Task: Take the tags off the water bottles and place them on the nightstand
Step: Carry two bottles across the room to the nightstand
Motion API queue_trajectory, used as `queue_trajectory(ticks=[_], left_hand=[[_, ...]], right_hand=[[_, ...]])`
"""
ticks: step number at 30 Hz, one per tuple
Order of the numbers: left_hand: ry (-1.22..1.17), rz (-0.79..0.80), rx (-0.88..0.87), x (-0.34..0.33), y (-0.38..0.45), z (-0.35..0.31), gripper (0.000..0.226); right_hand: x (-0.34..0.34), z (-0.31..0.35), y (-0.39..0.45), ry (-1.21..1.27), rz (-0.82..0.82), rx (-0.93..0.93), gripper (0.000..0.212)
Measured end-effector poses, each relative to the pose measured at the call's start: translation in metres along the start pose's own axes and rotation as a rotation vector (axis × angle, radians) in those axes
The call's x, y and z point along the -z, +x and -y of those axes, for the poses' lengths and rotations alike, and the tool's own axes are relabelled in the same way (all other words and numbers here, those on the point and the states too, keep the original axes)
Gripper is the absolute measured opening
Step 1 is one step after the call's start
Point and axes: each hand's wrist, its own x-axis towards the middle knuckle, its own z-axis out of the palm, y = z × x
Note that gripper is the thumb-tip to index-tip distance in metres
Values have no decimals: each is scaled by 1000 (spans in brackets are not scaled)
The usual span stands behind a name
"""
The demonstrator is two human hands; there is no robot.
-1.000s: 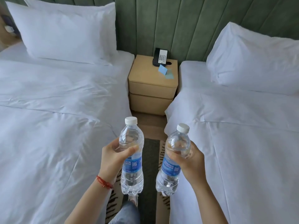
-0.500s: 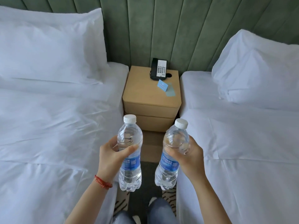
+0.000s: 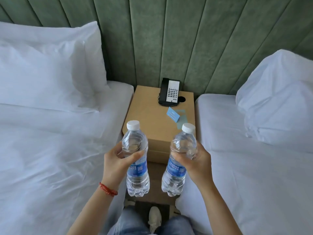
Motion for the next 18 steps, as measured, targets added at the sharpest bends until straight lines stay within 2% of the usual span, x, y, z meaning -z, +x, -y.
queue_trajectory(ticks=[7,12,18], left_hand=[[8,-24,-2,-18,92,0,36],[23,18,22,-23,167,11,42],[15,107,72,-22,259,25,51]], right_hand=[[-15,8,92,-23,6,-7,64],[-36,6,151,-58,-73,-17,56],[-76,5,227,-77,-88,-80,61]])
